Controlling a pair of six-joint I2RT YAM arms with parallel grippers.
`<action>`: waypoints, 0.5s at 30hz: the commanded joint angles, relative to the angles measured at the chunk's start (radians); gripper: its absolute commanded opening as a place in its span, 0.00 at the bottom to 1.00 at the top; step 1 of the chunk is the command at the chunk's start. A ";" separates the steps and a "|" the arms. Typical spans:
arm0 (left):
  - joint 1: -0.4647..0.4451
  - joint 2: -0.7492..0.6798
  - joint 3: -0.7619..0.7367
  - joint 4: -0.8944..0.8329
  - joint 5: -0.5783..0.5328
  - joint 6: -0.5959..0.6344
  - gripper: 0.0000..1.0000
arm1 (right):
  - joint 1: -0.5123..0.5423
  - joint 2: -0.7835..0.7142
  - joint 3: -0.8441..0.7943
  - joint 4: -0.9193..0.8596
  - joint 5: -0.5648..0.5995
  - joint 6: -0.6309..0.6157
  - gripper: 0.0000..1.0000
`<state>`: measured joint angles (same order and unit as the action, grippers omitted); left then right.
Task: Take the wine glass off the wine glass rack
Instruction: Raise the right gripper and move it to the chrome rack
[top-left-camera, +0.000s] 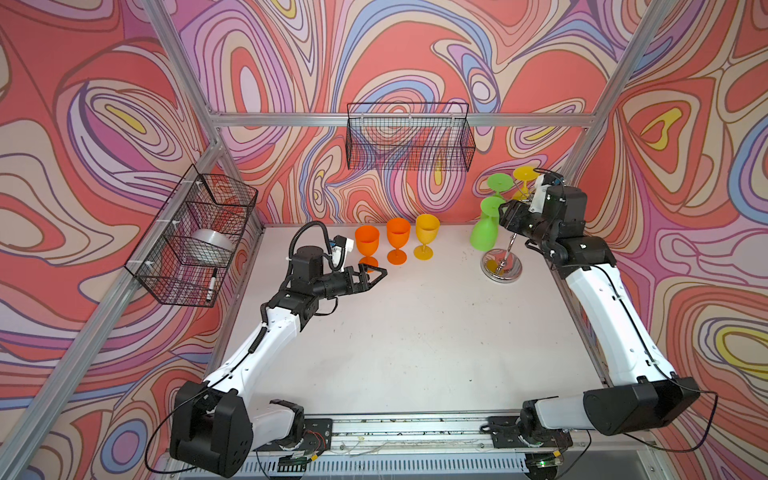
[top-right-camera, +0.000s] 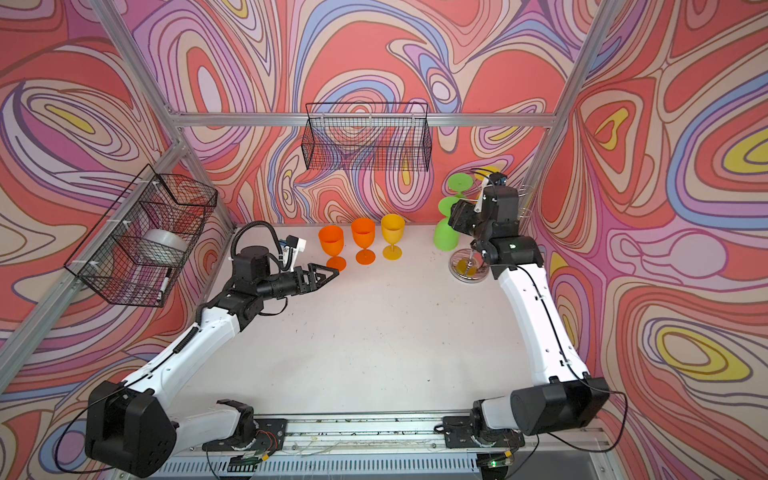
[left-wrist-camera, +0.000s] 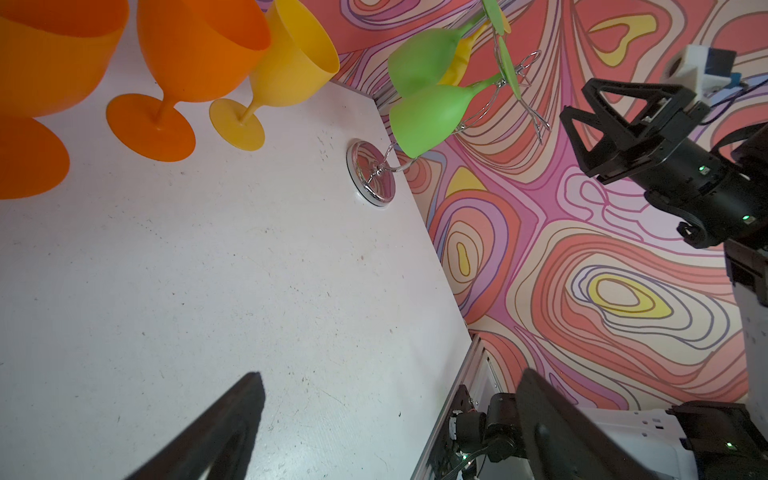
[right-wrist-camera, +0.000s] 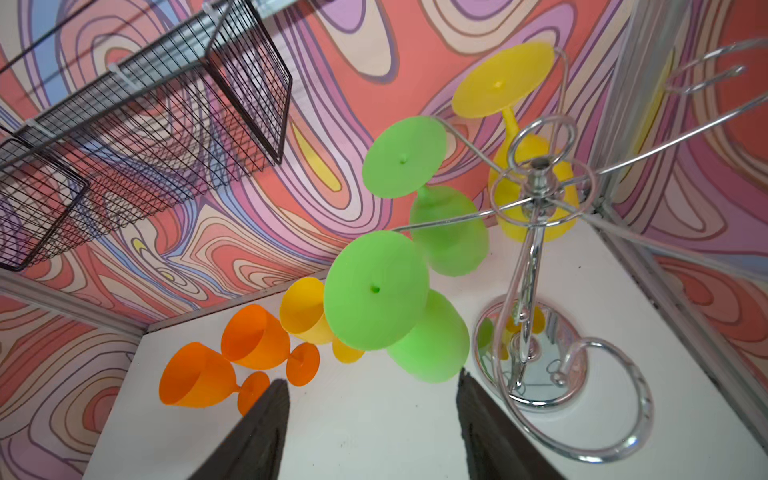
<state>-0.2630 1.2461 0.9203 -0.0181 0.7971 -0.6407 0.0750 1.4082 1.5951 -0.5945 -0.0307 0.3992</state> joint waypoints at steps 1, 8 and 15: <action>-0.004 0.012 0.020 0.013 0.011 0.011 0.95 | -0.038 0.014 -0.021 0.050 -0.118 0.049 0.66; -0.005 0.027 0.030 -0.004 0.006 0.025 0.95 | -0.054 0.073 -0.040 0.122 -0.120 0.054 0.65; -0.005 0.017 0.039 -0.040 -0.025 0.060 0.94 | -0.053 0.103 -0.034 0.121 -0.071 0.072 0.64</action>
<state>-0.2630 1.2671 0.9230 -0.0299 0.7841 -0.6147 0.0254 1.5093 1.5700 -0.4858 -0.1303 0.4580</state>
